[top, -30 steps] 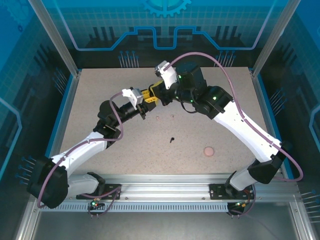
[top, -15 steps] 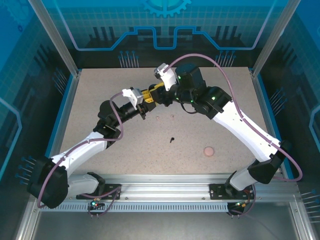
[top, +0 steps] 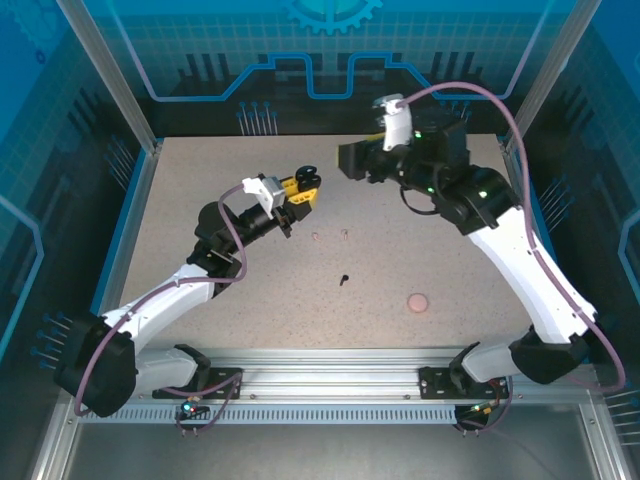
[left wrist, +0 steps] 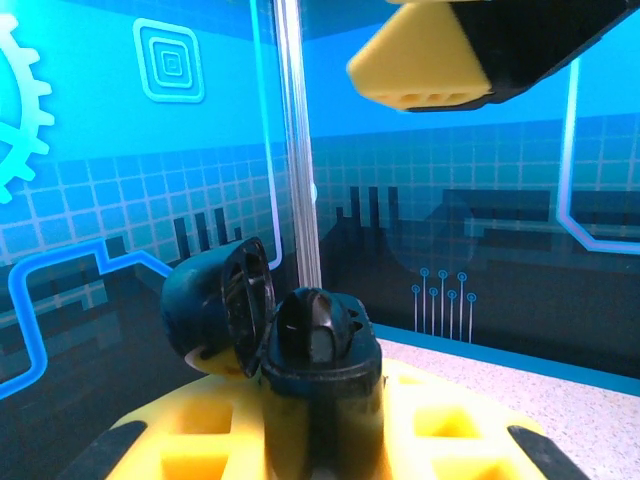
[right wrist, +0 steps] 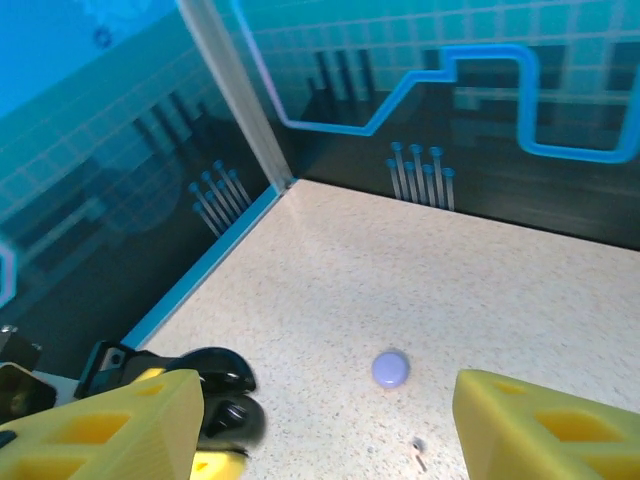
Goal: Insert wireless bluetooth earbuds into charging case
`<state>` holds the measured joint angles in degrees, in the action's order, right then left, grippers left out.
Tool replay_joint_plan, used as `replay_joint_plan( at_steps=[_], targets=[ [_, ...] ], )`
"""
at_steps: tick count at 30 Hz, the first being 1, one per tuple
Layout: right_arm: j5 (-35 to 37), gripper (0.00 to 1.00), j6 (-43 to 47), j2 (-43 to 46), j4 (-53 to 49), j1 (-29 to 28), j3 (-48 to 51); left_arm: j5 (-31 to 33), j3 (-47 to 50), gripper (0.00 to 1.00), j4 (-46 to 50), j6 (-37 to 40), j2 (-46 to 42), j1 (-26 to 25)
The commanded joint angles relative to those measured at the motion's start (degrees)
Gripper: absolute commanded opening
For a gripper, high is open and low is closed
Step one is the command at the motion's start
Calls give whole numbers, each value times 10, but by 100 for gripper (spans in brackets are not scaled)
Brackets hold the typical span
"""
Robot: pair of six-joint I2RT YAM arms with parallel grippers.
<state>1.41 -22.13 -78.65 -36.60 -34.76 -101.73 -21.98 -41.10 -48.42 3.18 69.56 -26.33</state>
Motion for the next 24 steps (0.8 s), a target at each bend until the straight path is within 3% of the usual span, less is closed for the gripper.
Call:
replay_joint_plan(
  at_steps=[1, 11, 17, 24],
  targets=[
    [17, 67, -95, 25, -24, 19, 60, 22, 9, 0, -34, 13, -1, -3],
    [44, 64, -311, -17, -57, 6, 270, 58, 14, 0, -47, 13, -13, -3],
    [51, 60, -452, -100, -72, -25, 315, 74, 29, 0, -59, 7, -25, -1],
    [49, 54, -534, -181, -68, -52, 312, 89, 40, 0, -67, 1, -38, 1]
  ],
)
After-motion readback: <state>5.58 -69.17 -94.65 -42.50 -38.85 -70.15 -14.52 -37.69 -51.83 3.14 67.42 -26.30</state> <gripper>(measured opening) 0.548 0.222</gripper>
